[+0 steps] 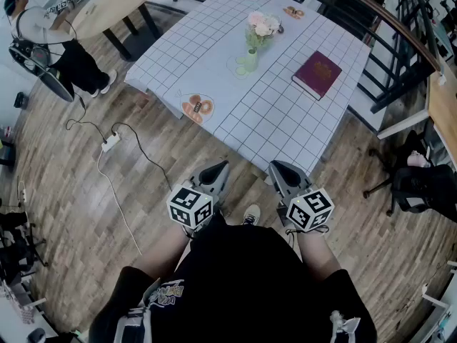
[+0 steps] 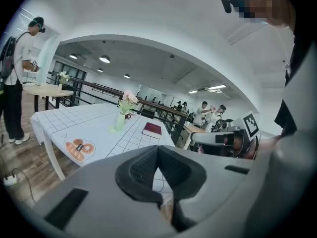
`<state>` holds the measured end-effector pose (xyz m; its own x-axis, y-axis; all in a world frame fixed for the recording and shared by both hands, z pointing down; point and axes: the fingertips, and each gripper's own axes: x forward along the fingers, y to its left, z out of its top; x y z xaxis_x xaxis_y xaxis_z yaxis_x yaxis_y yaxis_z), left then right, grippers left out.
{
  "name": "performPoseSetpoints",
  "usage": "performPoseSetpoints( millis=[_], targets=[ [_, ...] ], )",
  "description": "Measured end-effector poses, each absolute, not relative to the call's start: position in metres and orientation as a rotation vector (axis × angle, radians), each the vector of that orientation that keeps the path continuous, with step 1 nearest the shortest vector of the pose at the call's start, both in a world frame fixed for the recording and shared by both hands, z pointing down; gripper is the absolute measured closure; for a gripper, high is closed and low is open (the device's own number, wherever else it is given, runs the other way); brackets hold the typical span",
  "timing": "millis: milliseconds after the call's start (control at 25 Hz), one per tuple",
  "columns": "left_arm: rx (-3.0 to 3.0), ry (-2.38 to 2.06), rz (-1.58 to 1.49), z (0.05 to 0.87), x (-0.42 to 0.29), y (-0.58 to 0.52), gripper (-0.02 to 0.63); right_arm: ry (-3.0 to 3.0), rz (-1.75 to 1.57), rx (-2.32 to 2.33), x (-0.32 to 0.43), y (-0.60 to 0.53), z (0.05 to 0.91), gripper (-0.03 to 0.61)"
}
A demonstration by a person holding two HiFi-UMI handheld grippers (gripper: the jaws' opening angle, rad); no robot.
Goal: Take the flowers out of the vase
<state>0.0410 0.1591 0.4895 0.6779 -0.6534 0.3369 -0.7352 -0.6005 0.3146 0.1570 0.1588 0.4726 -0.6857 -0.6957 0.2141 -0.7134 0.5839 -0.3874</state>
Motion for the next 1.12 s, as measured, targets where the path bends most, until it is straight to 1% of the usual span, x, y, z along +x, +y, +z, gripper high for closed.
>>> performPoseSetpoints(
  millis=[1120],
  targets=[
    [2.458,-1.058,0.271,0.493,0.034,0.154,0.606,-2.788,0.739,1.207,0.145,0.149,0.473,0.557]
  ],
)
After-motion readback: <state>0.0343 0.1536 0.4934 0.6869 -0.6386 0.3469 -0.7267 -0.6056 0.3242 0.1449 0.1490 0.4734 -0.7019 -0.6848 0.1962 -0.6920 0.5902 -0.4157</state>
